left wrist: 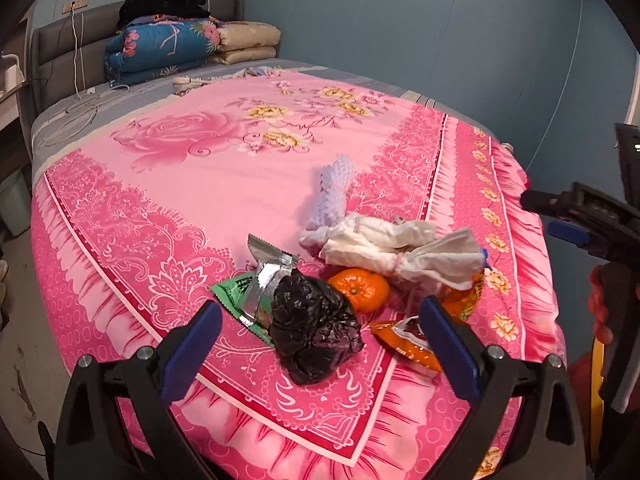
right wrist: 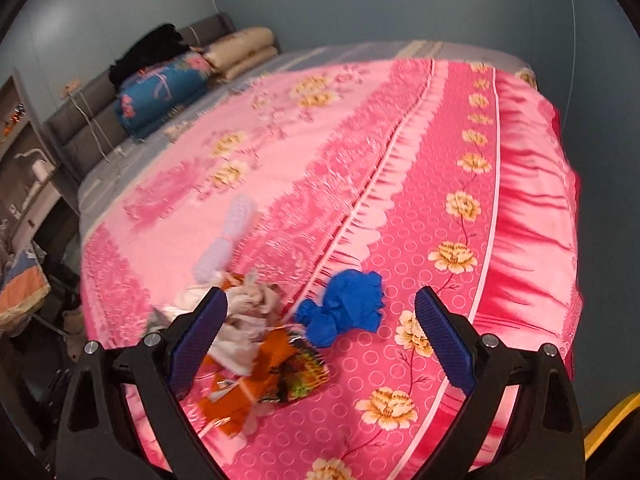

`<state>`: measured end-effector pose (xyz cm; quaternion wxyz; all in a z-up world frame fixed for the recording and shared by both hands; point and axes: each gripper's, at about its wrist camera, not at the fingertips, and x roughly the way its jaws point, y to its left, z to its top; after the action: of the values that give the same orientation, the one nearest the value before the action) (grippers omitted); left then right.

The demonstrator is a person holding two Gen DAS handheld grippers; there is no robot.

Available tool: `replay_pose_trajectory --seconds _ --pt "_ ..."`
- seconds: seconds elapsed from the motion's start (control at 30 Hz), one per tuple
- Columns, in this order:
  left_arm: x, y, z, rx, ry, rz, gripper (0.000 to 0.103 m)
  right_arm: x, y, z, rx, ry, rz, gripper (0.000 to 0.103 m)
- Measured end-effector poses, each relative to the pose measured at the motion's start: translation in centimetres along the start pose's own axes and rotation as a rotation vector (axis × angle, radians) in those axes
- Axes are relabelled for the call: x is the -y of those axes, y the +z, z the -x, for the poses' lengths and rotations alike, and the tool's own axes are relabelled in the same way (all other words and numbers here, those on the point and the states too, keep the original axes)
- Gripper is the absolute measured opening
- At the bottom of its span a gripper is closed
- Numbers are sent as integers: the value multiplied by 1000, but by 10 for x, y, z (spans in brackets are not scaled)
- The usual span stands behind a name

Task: Collect trash
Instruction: 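Grasp the blue glove with the right gripper while the left grasps another black bag, then carry the black bag and blue glove to the bin and release both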

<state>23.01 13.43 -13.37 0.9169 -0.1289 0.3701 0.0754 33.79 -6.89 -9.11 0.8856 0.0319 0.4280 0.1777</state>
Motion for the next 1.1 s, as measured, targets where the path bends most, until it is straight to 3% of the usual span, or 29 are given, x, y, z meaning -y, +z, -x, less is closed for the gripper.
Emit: replay_pose_trajectory --seconds 0.2,0.53,0.67,0.83,1.1 --pt "-11 -2 -20 -28 8 45 95 15 0 -63 -98 -95 -49 84" --pt "-4 -7 -43 -65 1 -3 93 15 -5 -108 -178 -198 -34 72" --pt "0 -10 -50 -83 3 -32 81 11 -11 -117 -204 -223 -14 63" --pt "1 -12 -55 -101 2 -37 55 5 -15 -122 -222 -241 8 40" --pt "-1 -14 -52 -88 1 -23 34 -5 -17 -118 -218 -231 38 18"
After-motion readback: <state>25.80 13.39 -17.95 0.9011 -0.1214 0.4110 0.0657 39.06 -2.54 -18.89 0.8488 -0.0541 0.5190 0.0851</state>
